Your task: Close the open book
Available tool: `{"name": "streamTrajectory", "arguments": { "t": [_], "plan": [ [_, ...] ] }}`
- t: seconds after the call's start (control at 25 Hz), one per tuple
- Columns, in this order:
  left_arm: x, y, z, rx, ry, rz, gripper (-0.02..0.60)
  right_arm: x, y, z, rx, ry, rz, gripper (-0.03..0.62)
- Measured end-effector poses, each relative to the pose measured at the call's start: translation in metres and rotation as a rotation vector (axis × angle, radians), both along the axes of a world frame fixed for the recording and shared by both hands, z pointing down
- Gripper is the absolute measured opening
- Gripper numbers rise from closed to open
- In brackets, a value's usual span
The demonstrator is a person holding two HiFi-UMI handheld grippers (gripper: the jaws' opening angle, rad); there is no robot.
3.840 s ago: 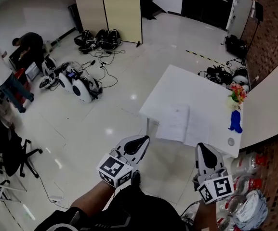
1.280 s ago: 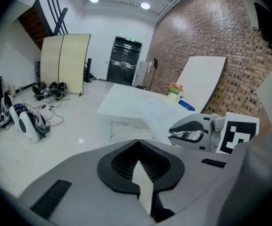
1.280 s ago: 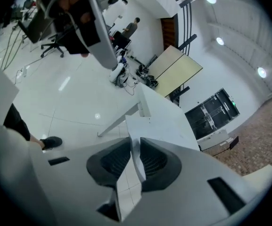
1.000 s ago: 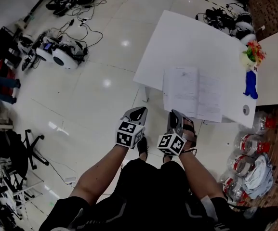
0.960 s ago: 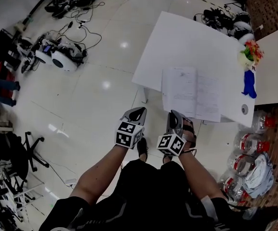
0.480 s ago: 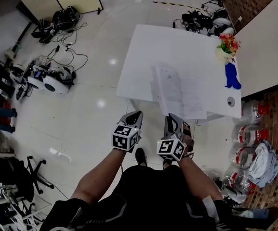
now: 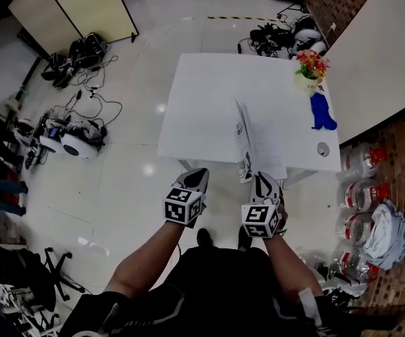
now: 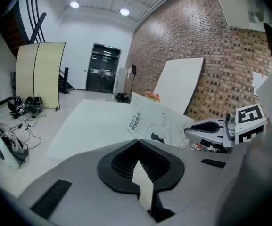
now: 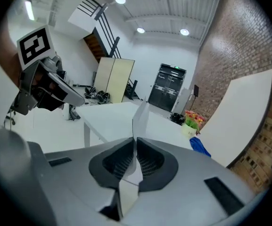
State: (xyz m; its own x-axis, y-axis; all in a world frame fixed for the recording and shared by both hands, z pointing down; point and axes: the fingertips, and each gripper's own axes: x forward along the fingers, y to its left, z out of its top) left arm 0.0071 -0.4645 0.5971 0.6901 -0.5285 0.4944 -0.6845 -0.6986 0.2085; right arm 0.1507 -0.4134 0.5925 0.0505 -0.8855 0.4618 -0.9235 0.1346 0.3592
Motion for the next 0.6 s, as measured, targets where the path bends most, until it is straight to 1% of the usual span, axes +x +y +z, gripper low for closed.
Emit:
{"name": "streamTrajectory", "arguments": {
  "t": [0.12,0.28,0.44,0.52,0.6],
  "plan": [
    [0.016,0.0,-0.005,0.002,-0.001,0.014,-0.005,0.032,0.003,0.007,-0.014,-0.096,0.075,0.02],
    [0.035,-0.002,-0.011,-0.009,0.016,0.007,-0.005,0.061,0.005,0.024,-0.042,-0.175,0.124,0.021],
    [0.05,-0.003,-0.005,-0.003,-0.014,0.029,-0.005,0.087,0.006,0.057,-0.095,-0.327,0.196,0.021],
    [0.054,-0.001,-0.001,-0.015,-0.022,0.03,-0.005,0.1,0.007,0.071,-0.122,-0.41,0.231,0.021],
    [0.058,-0.001,0.001,-0.034,-0.013,0.021,-0.005,0.108,0.006,0.079,-0.142,-0.468,0.24,0.023]
  ]
}}
